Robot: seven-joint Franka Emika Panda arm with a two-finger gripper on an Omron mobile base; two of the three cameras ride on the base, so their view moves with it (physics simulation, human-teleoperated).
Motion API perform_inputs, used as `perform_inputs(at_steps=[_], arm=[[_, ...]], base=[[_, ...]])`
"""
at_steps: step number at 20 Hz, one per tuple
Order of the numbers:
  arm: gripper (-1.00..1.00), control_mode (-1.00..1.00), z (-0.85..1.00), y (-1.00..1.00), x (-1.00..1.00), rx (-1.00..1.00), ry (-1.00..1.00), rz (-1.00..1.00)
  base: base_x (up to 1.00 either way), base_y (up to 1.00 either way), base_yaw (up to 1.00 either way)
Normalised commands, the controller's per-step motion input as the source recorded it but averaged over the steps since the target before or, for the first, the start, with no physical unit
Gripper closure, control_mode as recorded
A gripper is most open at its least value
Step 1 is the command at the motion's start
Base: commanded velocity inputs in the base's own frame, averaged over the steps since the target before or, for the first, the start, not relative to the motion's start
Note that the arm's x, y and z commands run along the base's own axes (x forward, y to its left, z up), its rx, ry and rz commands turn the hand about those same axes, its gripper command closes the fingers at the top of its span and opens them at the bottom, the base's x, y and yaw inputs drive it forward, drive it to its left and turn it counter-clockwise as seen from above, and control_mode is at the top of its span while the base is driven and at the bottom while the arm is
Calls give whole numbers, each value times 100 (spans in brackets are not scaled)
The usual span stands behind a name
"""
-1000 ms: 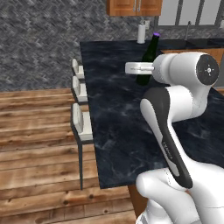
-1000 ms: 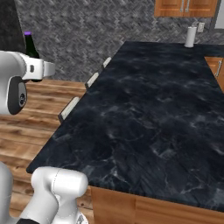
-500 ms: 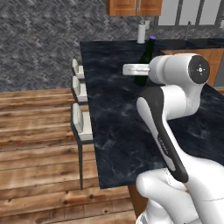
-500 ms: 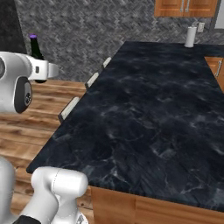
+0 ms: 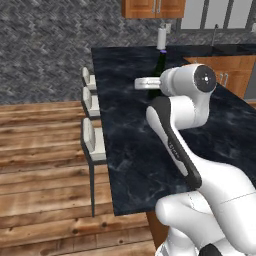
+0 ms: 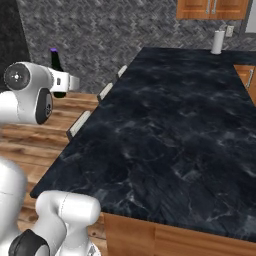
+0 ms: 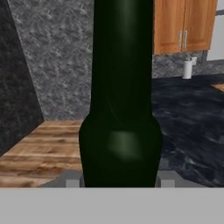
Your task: Get the candle and the beer from the cabinet and move them to the dining counter.
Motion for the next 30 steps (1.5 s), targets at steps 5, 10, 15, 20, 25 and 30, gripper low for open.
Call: perform_inputs(at_steps=[5,10,15,20,25,30], arm=[[100,-100,-57,-7,37,-11,1,-16],[100,-100,-24,37,31,-1,19,-36],[100,-100,-12,38,6,1,22,-36],[100,-100,-22,20,9,2,1,-24],[100,-100,-24,19,24,4,0,-14],[100,-100,-44,0,-1,0,-10,-2]], base=[[0,0,0],[0,0,0],[0,0,0],[0,0,0],[0,0,0],[0,0,0]])
